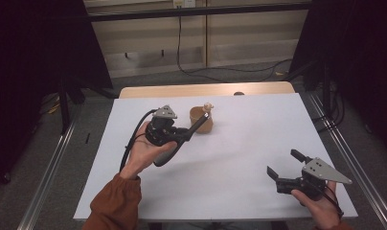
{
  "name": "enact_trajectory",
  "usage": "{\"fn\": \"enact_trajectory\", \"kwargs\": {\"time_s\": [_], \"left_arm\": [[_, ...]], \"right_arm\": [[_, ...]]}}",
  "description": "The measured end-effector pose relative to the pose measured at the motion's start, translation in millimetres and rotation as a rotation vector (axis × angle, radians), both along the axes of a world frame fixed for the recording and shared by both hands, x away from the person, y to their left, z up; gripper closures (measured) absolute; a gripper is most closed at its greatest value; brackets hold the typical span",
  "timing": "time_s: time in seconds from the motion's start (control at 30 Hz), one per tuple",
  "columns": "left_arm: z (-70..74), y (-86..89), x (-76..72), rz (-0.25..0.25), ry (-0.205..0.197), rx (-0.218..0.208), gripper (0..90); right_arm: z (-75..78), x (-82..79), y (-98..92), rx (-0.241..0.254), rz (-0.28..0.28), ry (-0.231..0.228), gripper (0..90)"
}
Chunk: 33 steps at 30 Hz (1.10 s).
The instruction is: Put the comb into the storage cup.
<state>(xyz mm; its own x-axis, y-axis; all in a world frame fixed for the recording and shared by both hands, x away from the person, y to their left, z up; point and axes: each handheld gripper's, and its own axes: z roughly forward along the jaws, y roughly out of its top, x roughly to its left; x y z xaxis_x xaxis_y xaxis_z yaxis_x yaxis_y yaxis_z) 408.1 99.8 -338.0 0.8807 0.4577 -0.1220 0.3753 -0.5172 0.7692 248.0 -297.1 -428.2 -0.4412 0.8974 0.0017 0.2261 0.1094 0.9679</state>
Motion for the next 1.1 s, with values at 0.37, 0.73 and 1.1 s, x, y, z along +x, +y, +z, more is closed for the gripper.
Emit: {"fn": "enact_trajectory", "kwargs": {"time_s": [0.37,0.73,1.1], "left_arm": [[-1.6,-14.3,-9.0,-0.052,0.016,0.045,72.8],[-11.8,-40.7,-18.3,-0.152,0.000,0.118,72.8],[-28.7,-67.8,-30.4,-0.217,0.028,0.174,72.8]], "right_arm": [[8.8,0.3,19.6,-0.022,0.153,0.045,2.7],[24.6,13.0,37.2,-0.082,0.288,0.177,2.9],[28.1,28.3,41.3,-0.083,0.395,0.343,3.9]]}}
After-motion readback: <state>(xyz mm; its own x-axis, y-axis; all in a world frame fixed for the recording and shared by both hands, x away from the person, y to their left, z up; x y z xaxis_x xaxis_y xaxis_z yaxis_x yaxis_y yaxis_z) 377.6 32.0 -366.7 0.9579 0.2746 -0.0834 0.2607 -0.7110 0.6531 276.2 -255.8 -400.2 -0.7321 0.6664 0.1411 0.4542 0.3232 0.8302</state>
